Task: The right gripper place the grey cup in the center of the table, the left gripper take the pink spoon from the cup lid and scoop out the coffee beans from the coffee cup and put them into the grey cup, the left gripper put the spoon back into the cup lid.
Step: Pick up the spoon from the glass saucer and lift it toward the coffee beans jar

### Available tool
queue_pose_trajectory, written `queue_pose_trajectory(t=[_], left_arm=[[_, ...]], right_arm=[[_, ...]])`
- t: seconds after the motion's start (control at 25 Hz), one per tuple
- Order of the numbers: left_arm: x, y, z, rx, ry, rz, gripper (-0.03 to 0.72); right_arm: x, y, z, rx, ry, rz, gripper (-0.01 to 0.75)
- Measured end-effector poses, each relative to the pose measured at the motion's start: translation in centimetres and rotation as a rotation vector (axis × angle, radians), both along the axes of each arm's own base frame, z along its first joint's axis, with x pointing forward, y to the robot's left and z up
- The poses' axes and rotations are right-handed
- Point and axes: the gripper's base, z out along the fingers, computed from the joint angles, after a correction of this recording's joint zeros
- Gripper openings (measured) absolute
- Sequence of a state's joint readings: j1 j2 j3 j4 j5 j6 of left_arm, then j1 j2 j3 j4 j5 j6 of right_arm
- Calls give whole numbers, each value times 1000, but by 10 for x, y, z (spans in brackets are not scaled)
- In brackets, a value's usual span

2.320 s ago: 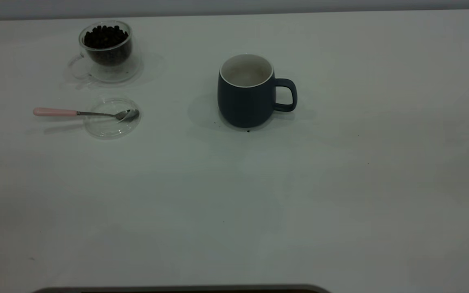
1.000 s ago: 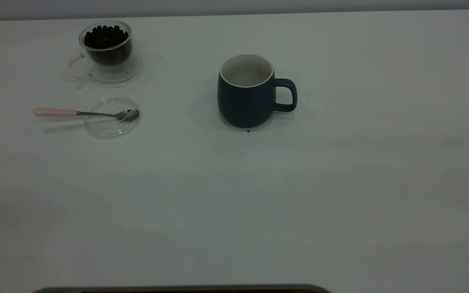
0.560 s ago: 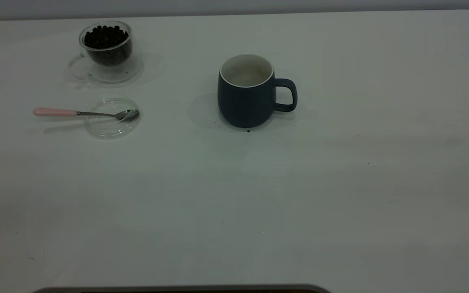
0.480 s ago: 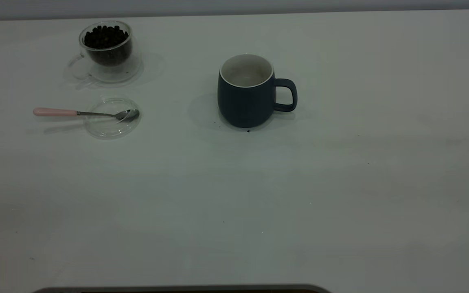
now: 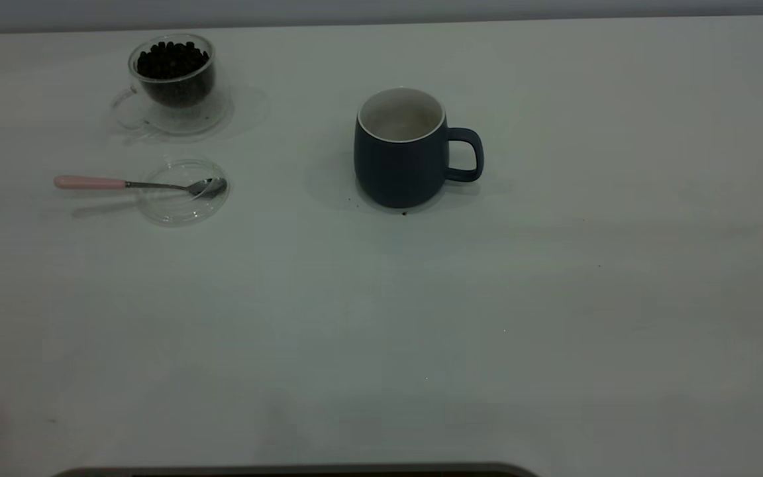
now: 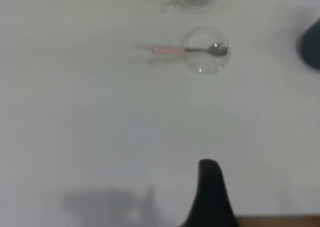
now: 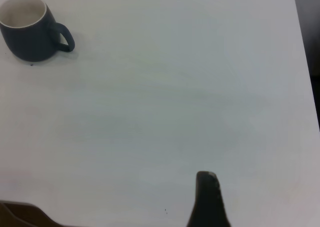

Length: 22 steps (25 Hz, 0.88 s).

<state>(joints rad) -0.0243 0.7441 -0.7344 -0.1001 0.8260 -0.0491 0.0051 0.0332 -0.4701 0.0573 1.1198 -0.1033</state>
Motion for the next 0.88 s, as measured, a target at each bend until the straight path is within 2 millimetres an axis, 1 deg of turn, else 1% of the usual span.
queue_pose_trajectory(t=[0.08, 0.12, 0.2, 0.32, 0.36, 0.44, 0.48, 0.6, 0.64, 0.68, 0.76, 0.88], left_arm=[[35, -3, 2, -3, 25, -25, 677], [52, -4, -2, -10, 60, -40, 702], [85, -7, -5, -17, 110, -74, 721], [134, -10, -25, -36, 210, -112, 721], [147, -8, -29, -50, 230, -119, 721], [173, 1, -47, -87, 296, -132, 721], [183, 6, -53, -100, 315, -165, 721], [214, 32, -84, -230, 385, -246, 721], [221, 39, -92, -284, 388, -284, 721], [227, 49, -105, -351, 400, -297, 721], [236, 67, -132, -439, 405, -328, 721], [240, 92, -167, -518, 403, -311, 721]], right_arm=[[0, 0, 0, 0, 0, 0, 590], [0, 0, 0, 0, 0, 0, 590], [0, 0, 0, 0, 0, 0, 590], [0, 0, 0, 0, -2, 0, 590], [0, 0, 0, 0, -3, 0, 590], [0, 0, 0, 0, -4, 0, 590], [0, 0, 0, 0, -4, 0, 590], [-1, 0, 0, 0, -5, 0, 590], [-1, 0, 0, 0, -5, 0, 590], [-1, 0, 0, 0, -5, 0, 590], [-1, 0, 0, 0, -5, 0, 590], [-1, 0, 0, 0, -5, 0, 590]])
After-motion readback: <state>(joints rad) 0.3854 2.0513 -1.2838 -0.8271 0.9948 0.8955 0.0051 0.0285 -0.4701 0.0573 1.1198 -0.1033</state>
